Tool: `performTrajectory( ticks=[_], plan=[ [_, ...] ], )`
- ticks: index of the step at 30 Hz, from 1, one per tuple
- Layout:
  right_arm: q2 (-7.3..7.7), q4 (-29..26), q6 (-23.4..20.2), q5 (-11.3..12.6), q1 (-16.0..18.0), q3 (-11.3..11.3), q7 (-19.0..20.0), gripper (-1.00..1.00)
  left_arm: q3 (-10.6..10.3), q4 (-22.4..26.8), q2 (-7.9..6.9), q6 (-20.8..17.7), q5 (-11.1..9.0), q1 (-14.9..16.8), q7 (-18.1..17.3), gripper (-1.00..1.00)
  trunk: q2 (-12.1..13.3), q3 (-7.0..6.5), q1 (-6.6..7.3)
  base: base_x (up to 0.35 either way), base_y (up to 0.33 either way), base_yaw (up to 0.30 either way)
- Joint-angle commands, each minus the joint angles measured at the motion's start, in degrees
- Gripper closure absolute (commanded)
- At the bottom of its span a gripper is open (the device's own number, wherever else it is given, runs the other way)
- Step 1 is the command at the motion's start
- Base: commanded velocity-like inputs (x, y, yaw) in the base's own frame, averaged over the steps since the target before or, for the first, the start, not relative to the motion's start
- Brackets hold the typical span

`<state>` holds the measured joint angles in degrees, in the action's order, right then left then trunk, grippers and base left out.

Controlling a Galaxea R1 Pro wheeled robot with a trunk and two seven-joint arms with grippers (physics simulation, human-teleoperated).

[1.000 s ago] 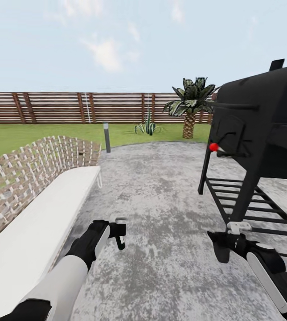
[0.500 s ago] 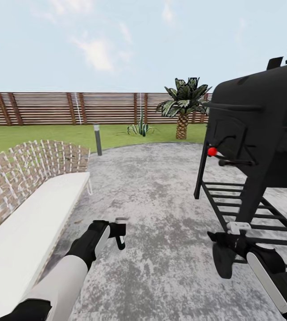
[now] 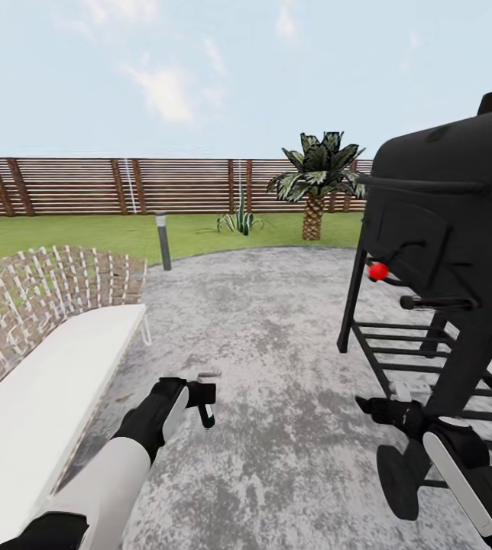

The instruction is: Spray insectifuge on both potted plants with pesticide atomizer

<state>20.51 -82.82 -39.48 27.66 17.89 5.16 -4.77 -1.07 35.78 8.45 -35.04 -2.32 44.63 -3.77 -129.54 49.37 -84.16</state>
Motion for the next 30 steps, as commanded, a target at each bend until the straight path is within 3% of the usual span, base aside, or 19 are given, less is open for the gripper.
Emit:
performTrajectory(
  ticks=[1,30],
  plan=[
    [0.06,-0.1,-0.2,0.6,0.0,0.1,-0.5,-1.0,-0.1,0.1,-0.02,-0.3,-0.2,0.0,0.0,1.0,0.0,0.06,-0.03,0.336,0.0,0.0],
    [0.14,0.0,-0.2,0.6,0.0,0.0,-0.5,-1.0,-0.1,0.1,-0.02,-0.3,-0.2,0.0,0.0,1.0,0.0,0.06,-0.03,0.324,0.022,0.0]
  ],
)
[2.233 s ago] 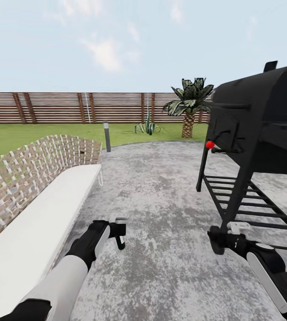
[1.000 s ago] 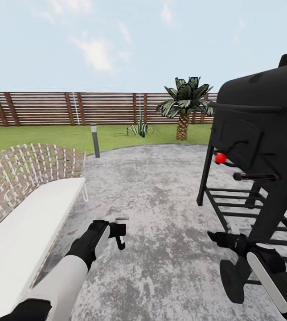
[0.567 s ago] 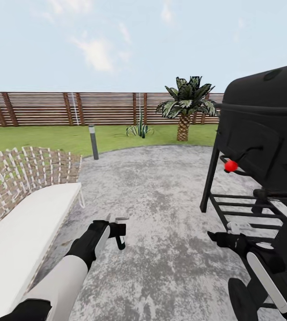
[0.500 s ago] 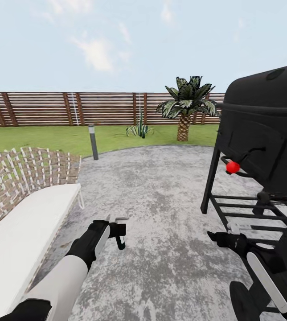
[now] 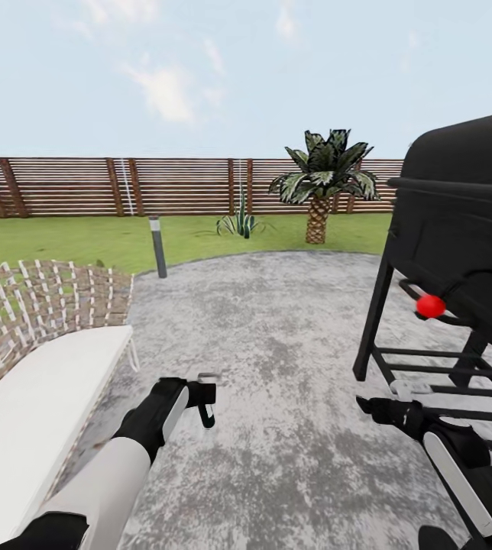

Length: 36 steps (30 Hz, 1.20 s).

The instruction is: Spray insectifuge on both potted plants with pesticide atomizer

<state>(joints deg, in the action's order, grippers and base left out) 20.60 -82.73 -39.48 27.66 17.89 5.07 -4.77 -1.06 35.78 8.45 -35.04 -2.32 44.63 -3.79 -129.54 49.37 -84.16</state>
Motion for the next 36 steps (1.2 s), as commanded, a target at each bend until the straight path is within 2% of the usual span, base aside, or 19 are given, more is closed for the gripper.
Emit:
performTrajectory(
  ticks=[1,29,36],
  plan=[
    [0.06,-0.1,-0.2,0.6,0.0,0.1,-0.5,-1.0,-0.1,0.1,-0.02,-0.3,-0.2,0.0,0.0,1.0,0.0,0.06,-0.02,0.313,0.0,0.0],
    [0.06,-0.1,-0.2,0.6,0.0,0.1,-0.5,-1.0,-0.1,0.1,-0.02,-0.3,-0.2,0.0,0.0,1.0,0.0,0.06,-0.02,0.314,0.0,0.001],
    [0.06,-0.1,-0.2,0.6,0.0,0.1,-0.5,-1.0,-0.1,0.1,-0.02,-0.3,-0.2,0.0,0.0,1.0,0.0,0.06,-0.02,0.315,0.0,0.117]
  ],
)
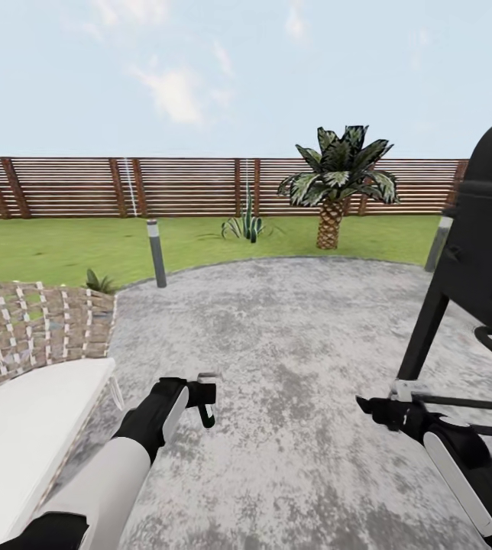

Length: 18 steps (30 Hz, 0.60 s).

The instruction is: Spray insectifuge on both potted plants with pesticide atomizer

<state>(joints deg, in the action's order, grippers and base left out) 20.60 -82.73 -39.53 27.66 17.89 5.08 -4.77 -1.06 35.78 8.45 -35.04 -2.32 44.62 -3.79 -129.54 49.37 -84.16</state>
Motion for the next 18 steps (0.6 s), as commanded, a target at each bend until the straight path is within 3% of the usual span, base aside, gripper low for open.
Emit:
performTrajectory(
  ticks=[1,18],
  plan=[
    [0.06,-0.1,-0.2,0.6,0.0,0.1,-0.5,-1.0,-0.1,0.1,-0.01,-0.3,-0.2,0.0,0.0,1.0,0.0,0.06,-0.02,0.315,0.0,0.018],
    [0.04,-0.1,-0.2,0.6,0.0,0.1,-0.5,-1.0,-0.1,0.1,-0.01,-0.3,-0.2,0.0,0.0,1.0,0.0,0.06,-0.02,0.315,0.0,0.001]
  ],
)
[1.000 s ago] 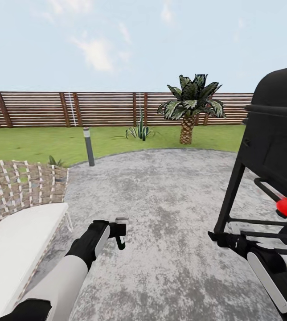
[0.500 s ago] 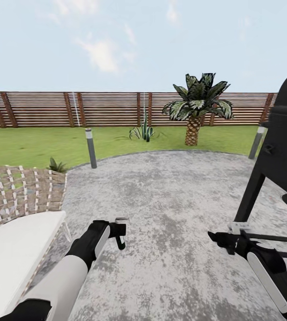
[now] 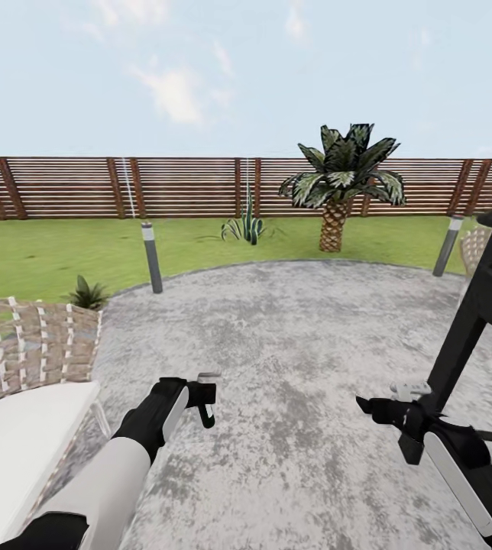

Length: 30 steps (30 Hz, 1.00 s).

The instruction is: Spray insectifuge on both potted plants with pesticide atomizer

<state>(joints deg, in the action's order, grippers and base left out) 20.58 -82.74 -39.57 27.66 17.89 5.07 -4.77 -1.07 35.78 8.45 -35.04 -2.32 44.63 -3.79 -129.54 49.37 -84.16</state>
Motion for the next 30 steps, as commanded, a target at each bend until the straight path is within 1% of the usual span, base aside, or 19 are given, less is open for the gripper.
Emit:
performTrajectory(
  ticks=[1,4,10,30],
  plan=[
    [0.05,-0.1,-0.2,0.6,0.0,0.1,-0.5,-1.0,-0.1,0.1,-0.02,-0.3,-0.2,0.0,0.0,1.0,0.0,0.06,-0.02,0.315,0.0,0.0],
    [0.05,-0.1,-0.2,0.6,0.0,0.1,-0.5,-1.0,-0.1,0.1,-0.02,-0.3,-0.2,0.0,0.0,1.0,0.0,0.06,-0.02,0.316,0.0,0.029],
    [0.07,-0.1,-0.2,0.6,0.0,0.1,-0.5,-1.0,-0.1,0.1,0.05,-0.3,-0.2,0.0,0.0,1.0,0.0,0.06,-0.02,0.317,0.0,0.119],
    [0.06,-0.1,-0.2,0.6,0.0,0.1,-0.5,-1.0,-0.1,0.1,0.07,-0.3,-0.2,0.0,0.0,1.0,0.0,0.06,-0.02,0.317,0.0,0.002]
  ],
)
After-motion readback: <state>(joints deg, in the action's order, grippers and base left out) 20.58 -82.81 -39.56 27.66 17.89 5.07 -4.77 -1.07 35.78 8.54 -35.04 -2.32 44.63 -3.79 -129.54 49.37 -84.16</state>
